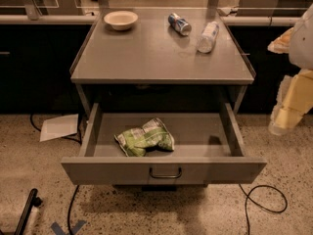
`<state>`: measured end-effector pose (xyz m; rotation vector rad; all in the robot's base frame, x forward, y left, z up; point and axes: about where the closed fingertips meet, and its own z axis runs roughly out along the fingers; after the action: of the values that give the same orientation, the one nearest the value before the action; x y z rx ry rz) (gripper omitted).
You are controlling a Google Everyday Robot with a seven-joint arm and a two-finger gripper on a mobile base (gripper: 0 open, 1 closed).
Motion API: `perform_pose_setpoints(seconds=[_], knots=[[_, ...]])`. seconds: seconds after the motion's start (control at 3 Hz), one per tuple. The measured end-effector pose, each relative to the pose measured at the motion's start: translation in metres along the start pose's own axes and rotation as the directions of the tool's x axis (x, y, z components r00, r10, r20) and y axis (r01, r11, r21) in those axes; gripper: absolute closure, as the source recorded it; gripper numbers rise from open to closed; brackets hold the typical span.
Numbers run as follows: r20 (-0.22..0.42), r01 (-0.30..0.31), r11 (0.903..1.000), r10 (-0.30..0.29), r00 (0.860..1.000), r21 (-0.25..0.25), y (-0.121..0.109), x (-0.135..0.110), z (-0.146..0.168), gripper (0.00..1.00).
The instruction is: Pick green jalapeno chip bag from top drawer and place on counter
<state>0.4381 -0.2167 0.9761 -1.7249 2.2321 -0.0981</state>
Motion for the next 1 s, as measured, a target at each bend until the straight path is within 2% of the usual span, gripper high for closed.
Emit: perform_pose_setpoints(seconds=[0.33, 0.67, 1.0], knots=[[0.007, 0.0, 0.9999, 0.0, 1.0, 0.011, -0.002, -0.001, 0.001, 0.0], [0.037, -0.001, 1.0, 0.001, 0.999, 0.006, -0.011, -0.006, 0.041, 0.0], [0.075, -0.025, 0.9997, 0.025, 0.997, -0.007, -0.024, -0.017, 0.094, 0.0]])
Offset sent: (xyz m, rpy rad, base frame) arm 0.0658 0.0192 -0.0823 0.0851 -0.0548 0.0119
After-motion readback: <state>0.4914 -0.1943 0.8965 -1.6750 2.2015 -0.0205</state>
